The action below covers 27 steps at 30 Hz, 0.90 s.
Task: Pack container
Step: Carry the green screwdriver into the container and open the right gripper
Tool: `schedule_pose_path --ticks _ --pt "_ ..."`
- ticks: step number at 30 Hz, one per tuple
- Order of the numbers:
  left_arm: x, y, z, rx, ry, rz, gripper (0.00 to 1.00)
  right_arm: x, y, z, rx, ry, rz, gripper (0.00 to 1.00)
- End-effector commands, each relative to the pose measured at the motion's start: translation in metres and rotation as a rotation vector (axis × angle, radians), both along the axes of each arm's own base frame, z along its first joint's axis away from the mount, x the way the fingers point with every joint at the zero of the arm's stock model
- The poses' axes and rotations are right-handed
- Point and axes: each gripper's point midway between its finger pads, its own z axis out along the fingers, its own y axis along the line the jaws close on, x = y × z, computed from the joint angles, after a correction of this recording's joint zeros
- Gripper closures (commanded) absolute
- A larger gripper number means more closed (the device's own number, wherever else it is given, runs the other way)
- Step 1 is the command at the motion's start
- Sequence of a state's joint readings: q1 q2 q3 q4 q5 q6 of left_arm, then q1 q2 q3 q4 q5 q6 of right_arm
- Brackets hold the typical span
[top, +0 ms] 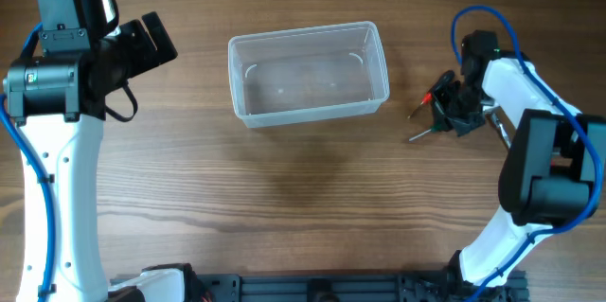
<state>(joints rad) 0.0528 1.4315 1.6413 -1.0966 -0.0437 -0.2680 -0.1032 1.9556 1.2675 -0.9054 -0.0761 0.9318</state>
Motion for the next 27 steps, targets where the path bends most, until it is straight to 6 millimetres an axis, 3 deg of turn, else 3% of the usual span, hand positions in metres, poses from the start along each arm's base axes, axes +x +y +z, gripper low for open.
schedule_pose_path --ticks 1,6,8,10,14,19,22,26,27 --pt "0.001 0.002 -0.001 -0.007 0.003 0.011 0.0 0.032 -0.01 0.065 -0.097 -0.188 0.247 0.96" --pt "0.001 0.002 -0.001 -0.007 0.003 0.011 0.0 0.049 -0.001 0.143 -0.177 -0.406 0.471 0.96" --pt "0.001 0.002 -0.001 -0.007 0.003 0.011 0.0 0.056 0.014 0.181 -0.21 -0.515 0.621 0.96" --pt "0.001 0.002 -0.001 -0.007 0.003 0.011 0.0 0.064 0.038 0.218 -0.244 -0.625 0.822 0.96" --pt "0.001 0.001 -0.001 -0.007 0.003 0.01 0.0 0.068 0.114 0.277 -0.333 -0.818 1.355 0.96" --pt "-0.001 0.001 -0.003 -0.007 0.014 0.01 0.0 0.055 0.194 0.299 -0.517 -0.949 1.953 0.96" --pt "-0.004 0.001 -0.005 -0.007 0.026 0.011 0.0 0.052 0.226 0.302 -0.64 -0.995 2.226 0.96" --pt "-0.004 0.003 -0.005 -0.008 0.027 0.016 0.0 0.053 0.253 0.286 -0.623 -1.042 2.385 0.96" --pt "-0.004 0.008 -0.005 -0.008 0.026 0.03 0.0 0.057 0.258 0.271 -0.57 -1.033 2.406 0.96"
